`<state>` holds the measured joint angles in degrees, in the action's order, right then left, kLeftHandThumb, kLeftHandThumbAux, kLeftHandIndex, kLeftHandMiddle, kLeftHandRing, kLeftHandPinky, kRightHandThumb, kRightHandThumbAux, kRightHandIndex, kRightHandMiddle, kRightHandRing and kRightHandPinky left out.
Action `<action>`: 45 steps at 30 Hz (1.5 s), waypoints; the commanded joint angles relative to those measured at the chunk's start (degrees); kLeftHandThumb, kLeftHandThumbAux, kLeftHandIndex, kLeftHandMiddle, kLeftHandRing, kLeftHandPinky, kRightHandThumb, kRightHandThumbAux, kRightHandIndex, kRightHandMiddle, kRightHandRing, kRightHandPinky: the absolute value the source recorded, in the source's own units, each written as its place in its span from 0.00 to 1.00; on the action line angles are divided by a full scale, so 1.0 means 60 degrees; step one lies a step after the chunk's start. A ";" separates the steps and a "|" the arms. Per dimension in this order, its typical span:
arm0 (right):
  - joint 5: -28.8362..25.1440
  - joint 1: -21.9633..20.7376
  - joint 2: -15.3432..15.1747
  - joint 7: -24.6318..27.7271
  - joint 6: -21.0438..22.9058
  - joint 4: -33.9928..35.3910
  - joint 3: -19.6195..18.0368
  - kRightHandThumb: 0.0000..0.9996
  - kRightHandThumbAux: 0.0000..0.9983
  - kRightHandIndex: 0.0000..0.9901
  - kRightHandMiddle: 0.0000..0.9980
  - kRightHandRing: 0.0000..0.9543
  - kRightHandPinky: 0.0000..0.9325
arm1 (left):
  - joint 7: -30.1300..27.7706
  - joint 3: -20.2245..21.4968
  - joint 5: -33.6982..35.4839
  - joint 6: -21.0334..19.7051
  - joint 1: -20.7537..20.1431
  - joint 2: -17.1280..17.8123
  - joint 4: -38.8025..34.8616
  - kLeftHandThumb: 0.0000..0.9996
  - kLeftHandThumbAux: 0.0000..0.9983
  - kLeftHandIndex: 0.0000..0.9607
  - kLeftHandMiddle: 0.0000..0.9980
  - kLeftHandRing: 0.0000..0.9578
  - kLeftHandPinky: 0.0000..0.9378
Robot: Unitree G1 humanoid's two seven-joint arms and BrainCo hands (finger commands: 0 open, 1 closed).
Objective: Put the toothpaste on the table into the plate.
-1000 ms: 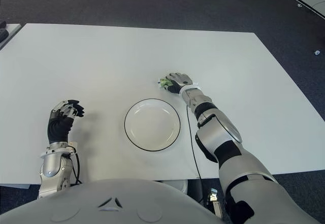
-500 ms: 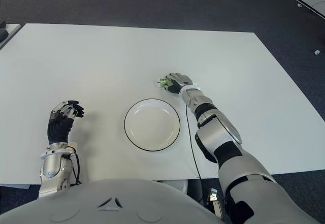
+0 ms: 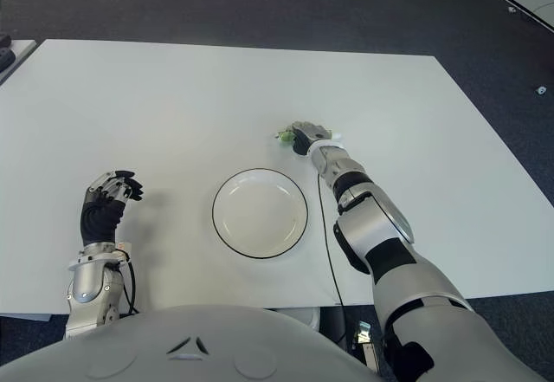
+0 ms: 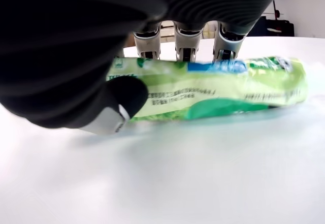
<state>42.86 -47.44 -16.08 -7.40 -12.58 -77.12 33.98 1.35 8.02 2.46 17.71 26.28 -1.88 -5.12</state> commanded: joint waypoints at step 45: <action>-0.0486 0.0169 -0.0449 -0.2130 -0.2886 0.1059 -0.0668 0.85 0.68 0.40 0.54 0.89 0.90 | 0.0078 -0.0054 -0.0028 -0.0124 -0.0253 -0.0012 0.0174 0.70 0.72 0.45 0.56 0.59 0.57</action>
<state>40.27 -46.74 -17.76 -19.23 -26.55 -72.47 30.09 1.81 7.97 2.34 17.31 25.31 -1.97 -4.68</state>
